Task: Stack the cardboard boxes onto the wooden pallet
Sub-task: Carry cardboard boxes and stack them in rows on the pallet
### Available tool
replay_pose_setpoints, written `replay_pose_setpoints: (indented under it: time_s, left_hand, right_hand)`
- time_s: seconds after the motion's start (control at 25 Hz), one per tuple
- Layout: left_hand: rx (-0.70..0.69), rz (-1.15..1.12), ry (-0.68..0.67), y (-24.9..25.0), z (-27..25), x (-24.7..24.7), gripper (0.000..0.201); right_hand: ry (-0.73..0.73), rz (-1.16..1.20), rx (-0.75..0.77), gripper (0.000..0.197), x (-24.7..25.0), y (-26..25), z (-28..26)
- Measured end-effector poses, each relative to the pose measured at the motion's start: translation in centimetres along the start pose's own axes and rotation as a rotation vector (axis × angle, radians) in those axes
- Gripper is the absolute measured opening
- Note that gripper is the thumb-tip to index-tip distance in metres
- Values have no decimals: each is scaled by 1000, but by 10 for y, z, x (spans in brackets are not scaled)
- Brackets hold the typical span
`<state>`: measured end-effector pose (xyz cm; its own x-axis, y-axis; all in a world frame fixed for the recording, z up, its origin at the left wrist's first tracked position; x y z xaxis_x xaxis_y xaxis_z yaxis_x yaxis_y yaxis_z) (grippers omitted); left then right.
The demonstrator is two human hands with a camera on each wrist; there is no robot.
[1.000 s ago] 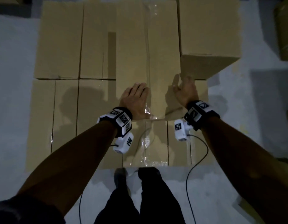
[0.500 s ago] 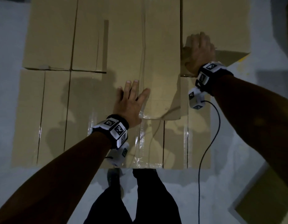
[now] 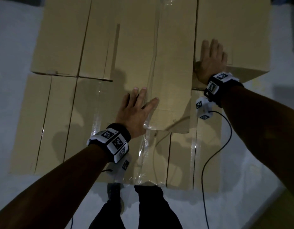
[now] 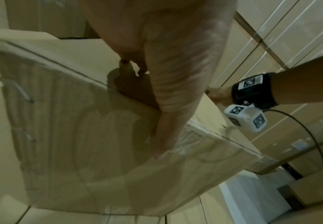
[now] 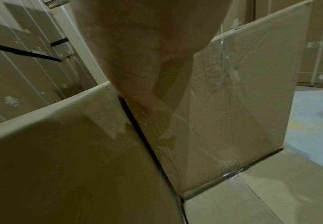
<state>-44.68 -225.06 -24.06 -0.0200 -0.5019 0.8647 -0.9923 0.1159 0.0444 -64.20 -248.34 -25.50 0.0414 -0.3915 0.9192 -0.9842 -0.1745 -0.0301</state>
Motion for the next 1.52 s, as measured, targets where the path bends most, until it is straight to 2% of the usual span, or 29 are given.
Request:
replay_pose_setpoints:
  time_s: [0.32,0.44,0.68,0.96,1.28,1.52]
  left_hand:
    - [-55,44,19,-19,52,34,116]
    - [-60,10,41,-24,74,53,109]
    - [45,-35,107,-34,103,73,99]
    - [130,-159,323,-43,113,89,70]
    - [102,-234,508,-50,137,102,65]
    - [108,-262,507,-53,145,104,62]
  right_hand:
    - [27,10,28,84,-5,4,5]
    - [59,13,24,87,-5,5,7]
    - [30,37,42,89,-7,4,4]
    - [-9,33,23,95,-2,2,-1]
    - [-93,53,-3,121,-3,2,-1]
    - [-39,34,-3,108,0,0,-3]
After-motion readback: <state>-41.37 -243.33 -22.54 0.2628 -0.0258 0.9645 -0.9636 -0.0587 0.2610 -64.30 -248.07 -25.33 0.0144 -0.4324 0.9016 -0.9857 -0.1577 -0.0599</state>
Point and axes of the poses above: each hand's wrist, its own z-axis towards the middle knuckle, its own x-axis out of the back of the hand, y = z × x, the point moved 9 cm from there along z, towards the middle knuckle, and after that the axes turned 4 degrees about -y, right-handed, at the moved point
